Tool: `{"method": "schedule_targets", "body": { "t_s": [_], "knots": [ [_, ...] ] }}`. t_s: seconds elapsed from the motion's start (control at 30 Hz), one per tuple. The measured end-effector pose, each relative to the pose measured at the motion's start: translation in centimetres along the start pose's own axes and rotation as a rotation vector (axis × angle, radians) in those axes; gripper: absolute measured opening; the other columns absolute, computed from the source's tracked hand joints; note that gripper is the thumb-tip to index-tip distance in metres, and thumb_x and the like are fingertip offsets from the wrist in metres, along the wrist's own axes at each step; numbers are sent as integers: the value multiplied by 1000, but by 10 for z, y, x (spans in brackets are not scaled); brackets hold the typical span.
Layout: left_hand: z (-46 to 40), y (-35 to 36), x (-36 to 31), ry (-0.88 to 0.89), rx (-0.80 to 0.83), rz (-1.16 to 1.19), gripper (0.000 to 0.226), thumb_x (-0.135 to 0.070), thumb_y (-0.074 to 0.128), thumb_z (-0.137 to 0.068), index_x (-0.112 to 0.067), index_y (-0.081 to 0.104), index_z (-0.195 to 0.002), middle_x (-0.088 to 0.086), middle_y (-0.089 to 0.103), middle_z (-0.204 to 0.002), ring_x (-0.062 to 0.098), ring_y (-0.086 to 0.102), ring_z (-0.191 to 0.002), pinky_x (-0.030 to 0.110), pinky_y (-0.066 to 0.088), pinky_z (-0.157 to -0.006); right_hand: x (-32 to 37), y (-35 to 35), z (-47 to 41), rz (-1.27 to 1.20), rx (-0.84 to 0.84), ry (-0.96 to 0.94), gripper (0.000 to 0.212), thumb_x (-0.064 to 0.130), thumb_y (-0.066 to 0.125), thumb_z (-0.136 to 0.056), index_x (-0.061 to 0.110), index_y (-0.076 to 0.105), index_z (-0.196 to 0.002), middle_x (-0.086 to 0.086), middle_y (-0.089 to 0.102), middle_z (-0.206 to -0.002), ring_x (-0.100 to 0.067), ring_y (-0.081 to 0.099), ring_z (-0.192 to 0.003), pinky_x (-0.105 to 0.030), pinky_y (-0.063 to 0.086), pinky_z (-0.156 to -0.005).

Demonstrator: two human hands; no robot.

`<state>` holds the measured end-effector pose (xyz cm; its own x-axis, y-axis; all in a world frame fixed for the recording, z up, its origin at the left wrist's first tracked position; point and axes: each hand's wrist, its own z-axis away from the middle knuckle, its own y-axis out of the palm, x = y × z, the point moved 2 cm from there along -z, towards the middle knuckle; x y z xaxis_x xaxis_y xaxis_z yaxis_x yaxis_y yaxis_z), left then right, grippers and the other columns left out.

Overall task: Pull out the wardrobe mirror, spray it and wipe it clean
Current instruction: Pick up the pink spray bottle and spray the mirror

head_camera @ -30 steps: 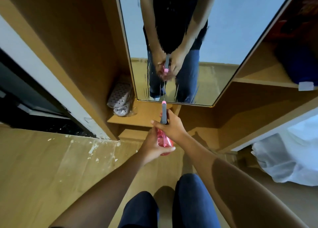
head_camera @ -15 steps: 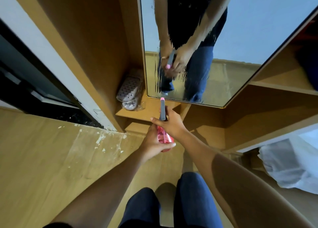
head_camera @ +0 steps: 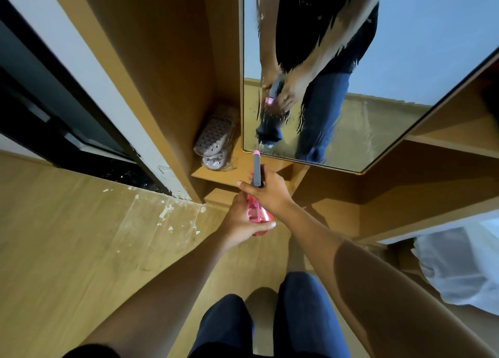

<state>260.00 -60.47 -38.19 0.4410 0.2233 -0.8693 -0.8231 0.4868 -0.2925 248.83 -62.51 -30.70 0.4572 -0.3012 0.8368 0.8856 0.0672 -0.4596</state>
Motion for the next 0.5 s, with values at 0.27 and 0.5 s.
{"method": "schedule_targets", "body": {
  "t_s": [0.27, 0.5],
  "knots": [
    [14, -4, -25, 59, 8, -89, 102, -44, 89, -55, -31, 32, -139, -7, 52, -126, 9, 57, -114, 36, 52, -97, 8, -18, 21, -31, -49, -16, 67, 44, 73, -82, 12, 45, -133, 0, 59, -114, -17, 59, -101, -19, 44, -75],
    [33, 2, -79, 211, 8, -177, 94, -49, 86, -55, -29, 37, -132, -5, 56, -122, 9, 59, -109, 35, 53, -94, 36, -63, 57, -76, -166, -37, 60, 43, 77, -78, 11, 49, -121, 1, 59, -90, -10, 57, -78, -23, 50, -74]
  ]
}}
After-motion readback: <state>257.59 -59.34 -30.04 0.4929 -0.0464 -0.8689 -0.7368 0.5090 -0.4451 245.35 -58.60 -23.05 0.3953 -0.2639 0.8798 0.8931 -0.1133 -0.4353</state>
